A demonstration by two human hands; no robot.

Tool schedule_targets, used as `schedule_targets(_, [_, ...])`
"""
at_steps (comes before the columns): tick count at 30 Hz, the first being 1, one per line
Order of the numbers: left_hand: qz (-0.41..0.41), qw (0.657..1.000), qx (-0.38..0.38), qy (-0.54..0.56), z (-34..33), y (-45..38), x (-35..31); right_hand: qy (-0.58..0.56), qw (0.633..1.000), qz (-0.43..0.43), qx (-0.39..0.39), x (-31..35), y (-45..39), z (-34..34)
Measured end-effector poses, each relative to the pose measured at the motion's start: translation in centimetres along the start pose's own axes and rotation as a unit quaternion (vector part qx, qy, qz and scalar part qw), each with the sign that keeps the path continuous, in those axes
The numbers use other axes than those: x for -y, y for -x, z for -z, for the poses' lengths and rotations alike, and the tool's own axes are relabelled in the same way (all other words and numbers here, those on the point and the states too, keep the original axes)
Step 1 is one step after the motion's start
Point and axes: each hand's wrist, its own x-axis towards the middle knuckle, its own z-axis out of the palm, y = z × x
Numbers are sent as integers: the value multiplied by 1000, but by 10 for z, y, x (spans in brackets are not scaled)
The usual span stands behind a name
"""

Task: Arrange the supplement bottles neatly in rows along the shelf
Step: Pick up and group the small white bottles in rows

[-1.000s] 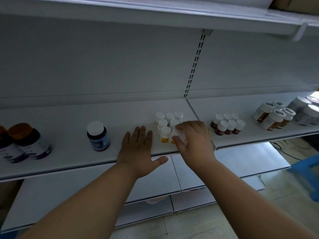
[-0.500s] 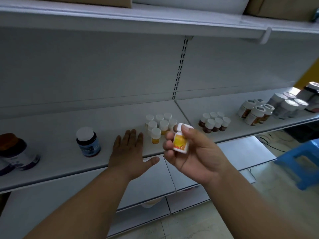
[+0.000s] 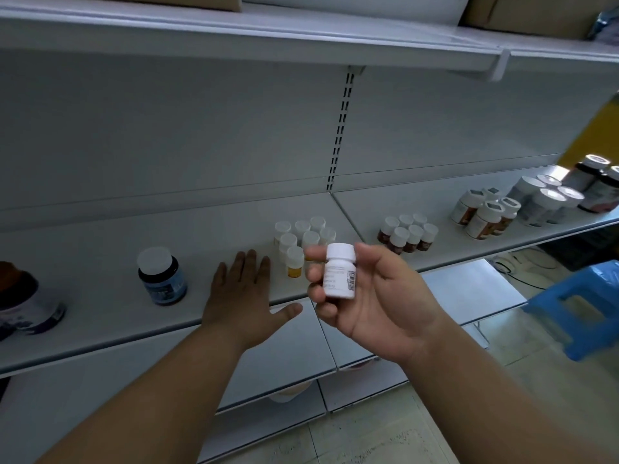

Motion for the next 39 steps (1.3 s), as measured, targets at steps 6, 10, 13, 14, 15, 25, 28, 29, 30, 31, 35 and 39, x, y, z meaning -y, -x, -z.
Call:
schedule_targets(6, [3,1000,2,-4,0,1,0,-6,1000,19,-11,-2,2,-1])
schedule_targets(10, [2,1000,4,-10,0,0,0,19,999,14,-35,-1,5,-1])
schedule_targets(13, [4,1000,1,-15,-1,1,0,50,996,50,-56,-1,6,-2])
schedule_targets(14, [5,1000,-4,-18,-1,1,0,59,994,57,-66,0,6,-2])
schedule_targets(15, [6,1000,-9,-19,-1,1,-1,66,993,66,-73,1,7,-2])
schedule_targets(25, [4,1000,-1,-21,-1,1,-1,608,673,403,-122,-8,13,7])
schedule_targets(28, [4,1000,-3,-15,0,0,0,503,812,273,-118,-5,14,-7])
schedule_targets(29, [3,1000,1,-12,0,0,0,370,907,155,-127,-2,11,-11])
schedule_targets(30, [2,1000,5,-11,1,0,0,226,964,37,-136,0,7,-12])
schedule_targets(31, [3,1000,5,-12,1,1,-1,116,981,-37,-150,2,3,-11])
schedule_targets(35, [7,1000,-1,-20,0,1,-2,122,966,-15,-226,4,-21,8])
schedule_targets(39, [1,1000,-5,-19,-3,-1,-1,526,803,92,-265,18,-40,29])
